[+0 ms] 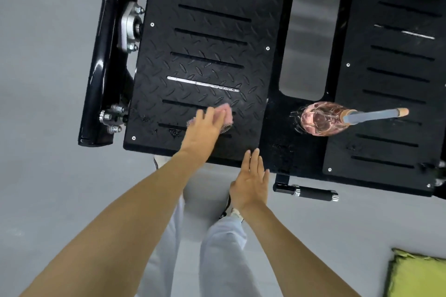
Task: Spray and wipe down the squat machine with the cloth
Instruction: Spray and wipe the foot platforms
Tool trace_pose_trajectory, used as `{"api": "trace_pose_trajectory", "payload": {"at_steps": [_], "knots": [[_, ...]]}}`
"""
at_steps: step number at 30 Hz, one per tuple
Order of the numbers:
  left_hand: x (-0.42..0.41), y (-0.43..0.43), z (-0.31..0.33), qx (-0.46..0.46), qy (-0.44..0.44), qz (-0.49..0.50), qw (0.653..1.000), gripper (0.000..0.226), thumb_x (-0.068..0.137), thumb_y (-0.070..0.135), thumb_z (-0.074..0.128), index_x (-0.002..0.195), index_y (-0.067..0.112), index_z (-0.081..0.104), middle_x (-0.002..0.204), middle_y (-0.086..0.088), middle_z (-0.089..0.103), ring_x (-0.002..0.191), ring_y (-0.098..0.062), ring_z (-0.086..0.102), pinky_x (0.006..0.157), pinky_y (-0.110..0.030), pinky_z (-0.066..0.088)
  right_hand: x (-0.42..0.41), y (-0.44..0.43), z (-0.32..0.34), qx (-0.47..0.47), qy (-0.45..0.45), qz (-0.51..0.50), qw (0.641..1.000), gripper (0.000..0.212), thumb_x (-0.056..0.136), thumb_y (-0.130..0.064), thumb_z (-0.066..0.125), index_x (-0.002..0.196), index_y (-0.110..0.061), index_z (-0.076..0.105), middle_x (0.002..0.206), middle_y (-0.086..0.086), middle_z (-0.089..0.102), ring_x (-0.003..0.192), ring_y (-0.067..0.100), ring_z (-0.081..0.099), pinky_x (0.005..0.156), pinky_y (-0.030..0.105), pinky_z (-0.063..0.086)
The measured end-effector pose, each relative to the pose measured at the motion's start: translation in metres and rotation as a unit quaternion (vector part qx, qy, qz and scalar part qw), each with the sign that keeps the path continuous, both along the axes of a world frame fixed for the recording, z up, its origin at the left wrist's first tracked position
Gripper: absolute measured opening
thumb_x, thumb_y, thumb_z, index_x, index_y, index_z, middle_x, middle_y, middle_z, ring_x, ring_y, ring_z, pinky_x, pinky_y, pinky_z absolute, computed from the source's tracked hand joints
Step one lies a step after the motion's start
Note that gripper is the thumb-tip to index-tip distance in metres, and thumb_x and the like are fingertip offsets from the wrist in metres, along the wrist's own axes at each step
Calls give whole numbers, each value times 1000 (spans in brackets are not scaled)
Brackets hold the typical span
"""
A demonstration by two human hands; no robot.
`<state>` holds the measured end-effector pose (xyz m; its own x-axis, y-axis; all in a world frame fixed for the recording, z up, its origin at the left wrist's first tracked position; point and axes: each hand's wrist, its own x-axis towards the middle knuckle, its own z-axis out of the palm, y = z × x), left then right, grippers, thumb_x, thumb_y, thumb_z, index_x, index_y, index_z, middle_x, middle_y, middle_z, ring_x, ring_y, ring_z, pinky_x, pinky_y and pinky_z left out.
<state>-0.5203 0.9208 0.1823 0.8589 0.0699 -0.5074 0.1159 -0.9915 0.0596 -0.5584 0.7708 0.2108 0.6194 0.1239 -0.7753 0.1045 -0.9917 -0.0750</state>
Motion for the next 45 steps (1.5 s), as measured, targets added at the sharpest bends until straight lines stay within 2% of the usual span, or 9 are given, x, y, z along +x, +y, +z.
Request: {"api": "trace_pose_trajectory", "payload": {"at_steps": [2,5,12,17,23,31,37,41,45], "knots": [[-3,0,-1,3,-4,112,994,81,82,1,62,148,18,18,134,-12,28,117,-29,35,86,-33,48,1,-1,-2,3,-7,19,1000,79,95,-15,41,150,-10,-15,157,9,-23,147,24,-12,120,43,1],[-3,-18,-1,-10,-9,131,991,78,85,1,57,149,16,16,137,-14,27,119,-31,34,86,-33,49,4,-2,-6,-1,-10,35,999,79,95,-14,39,150,-10,-17,156,7,-26,147,23,-14,120,43,-1],[-21,-9,-3,-40,-25,-149,988,76,86,-1,56,149,14,16,141,-13,26,119,-31,36,91,-35,44,-1,-2,-11,14,-65,46,997,75,94,-12,38,151,-7,-10,158,10,-20,147,23,-13,121,40,-1],[-44,61,-3,5,-14,98,995,80,84,-3,55,150,20,16,134,-13,28,116,-32,34,83,-38,48,2,5,-11,35,-85,52,994,73,93,-9,38,152,-7,-6,159,10,-15,148,23,-8,121,39,2],[-56,80,-14,39,-55,361,930,75,81,-12,52,146,13,25,134,-20,31,112,-37,38,85,-39,49,6,16,-12,73,-106,11,992,69,94,-4,38,152,-7,1,160,10,-6,148,22,-2,121,35,3],[-69,80,-10,18,-43,110,993,79,83,-6,54,149,16,15,133,-15,30,114,-32,36,84,-33,46,-3,28,-12,87,-100,3,991,67,93,-2,37,152,-5,7,160,12,-3,147,25,4,121,35,4],[-68,127,-15,14,-92,311,946,72,80,-14,53,143,16,35,132,-18,33,115,-35,37,81,-39,51,-6,30,-12,90,-96,5,991,66,94,-3,38,152,-5,7,160,13,-2,147,26,6,121,36,8],[-75,124,-23,-6,-98,430,897,78,80,-13,52,147,20,29,136,-17,31,118,-37,33,84,-42,51,-8,26,-15,94,-99,-5,991,66,93,-1,38,152,-4,9,159,14,0,147,26,9,121,35,10],[-101,97,-19,0,-80,324,943,77,80,-13,50,147,16,27,134,-18,32,113,-36,35,84,-41,48,-10,21,-16,91,-99,-8,991,66,93,-2,39,152,-5,9,160,13,0,146,26,10,121,35,11]]}}
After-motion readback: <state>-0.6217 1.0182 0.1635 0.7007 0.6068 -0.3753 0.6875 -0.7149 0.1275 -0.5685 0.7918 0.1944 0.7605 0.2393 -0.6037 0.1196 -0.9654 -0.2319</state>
